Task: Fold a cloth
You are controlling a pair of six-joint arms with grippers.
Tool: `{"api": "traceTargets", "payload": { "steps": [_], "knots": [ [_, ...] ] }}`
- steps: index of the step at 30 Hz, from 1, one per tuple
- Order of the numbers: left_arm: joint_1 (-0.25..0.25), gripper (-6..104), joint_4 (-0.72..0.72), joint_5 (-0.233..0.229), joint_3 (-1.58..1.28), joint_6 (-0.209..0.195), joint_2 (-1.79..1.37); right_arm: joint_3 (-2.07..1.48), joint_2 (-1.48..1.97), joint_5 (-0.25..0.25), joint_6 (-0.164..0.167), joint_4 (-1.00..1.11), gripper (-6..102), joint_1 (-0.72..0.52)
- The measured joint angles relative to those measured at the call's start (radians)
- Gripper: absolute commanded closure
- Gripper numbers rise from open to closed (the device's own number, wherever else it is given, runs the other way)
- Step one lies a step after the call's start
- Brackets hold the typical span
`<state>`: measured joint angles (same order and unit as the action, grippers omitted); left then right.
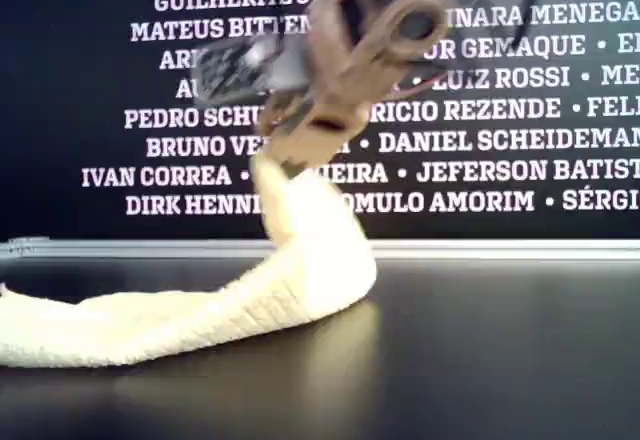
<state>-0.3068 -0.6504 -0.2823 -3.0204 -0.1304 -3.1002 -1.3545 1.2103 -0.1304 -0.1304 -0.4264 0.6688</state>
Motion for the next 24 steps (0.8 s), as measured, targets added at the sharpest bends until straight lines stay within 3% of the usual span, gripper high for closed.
{"api": "traceTargets", "payload": {
  "steps": [11, 24],
  "knots": [
    [0.0, 2, 0.0, 0.0, 0.0, 0.003, 0.0, 0.517, -0.368, 0.0, 0.0, 0.0, 93, 0.216],
    [0.0, 1, 0.0, 0.0, 0.0, 0.003, 0.0, 0.727, -0.647, 0.0, -0.005, 0.0, 91, 0.351]
  ]
}}
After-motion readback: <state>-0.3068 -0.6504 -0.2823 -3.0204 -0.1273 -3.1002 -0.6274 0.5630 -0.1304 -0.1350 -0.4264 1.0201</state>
